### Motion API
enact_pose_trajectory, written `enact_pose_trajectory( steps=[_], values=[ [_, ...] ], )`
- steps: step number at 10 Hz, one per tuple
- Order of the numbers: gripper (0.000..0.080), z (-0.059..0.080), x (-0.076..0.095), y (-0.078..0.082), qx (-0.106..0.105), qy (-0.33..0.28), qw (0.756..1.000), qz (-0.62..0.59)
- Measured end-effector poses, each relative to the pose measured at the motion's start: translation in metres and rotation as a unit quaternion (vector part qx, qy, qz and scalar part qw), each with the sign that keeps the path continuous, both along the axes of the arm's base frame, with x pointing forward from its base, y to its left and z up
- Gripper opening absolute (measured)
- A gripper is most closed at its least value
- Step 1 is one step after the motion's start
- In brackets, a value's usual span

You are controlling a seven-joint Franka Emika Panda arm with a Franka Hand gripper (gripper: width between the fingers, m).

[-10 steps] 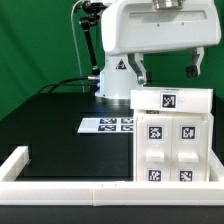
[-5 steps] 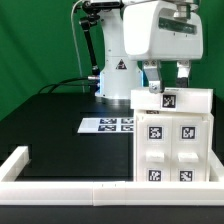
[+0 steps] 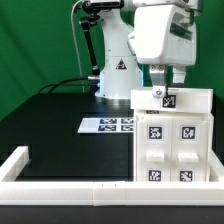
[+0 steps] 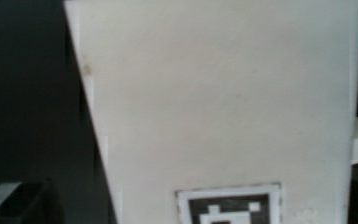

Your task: Assemble cabinet

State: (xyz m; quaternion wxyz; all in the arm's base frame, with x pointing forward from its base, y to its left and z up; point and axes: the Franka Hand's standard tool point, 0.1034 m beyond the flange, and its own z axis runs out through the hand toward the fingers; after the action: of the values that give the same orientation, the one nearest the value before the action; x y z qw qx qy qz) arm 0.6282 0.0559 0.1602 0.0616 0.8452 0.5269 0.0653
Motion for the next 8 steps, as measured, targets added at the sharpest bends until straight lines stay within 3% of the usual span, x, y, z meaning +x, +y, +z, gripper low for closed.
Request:
enact_pose_trajectory(
  steps=[2, 5, 8],
  values=[
    [0.0554, -0.0002, 0.0000, -0.0010, 0.000, 0.000, 1.000, -0.001],
    [0.0557, -0.0003, 0.0000, -0.0014, 0.004, -0.001, 1.000, -0.024],
    [0.0557, 0.0001, -0.0032, -0.0026, 0.031, -0.019, 0.989, -0.141]
  ],
)
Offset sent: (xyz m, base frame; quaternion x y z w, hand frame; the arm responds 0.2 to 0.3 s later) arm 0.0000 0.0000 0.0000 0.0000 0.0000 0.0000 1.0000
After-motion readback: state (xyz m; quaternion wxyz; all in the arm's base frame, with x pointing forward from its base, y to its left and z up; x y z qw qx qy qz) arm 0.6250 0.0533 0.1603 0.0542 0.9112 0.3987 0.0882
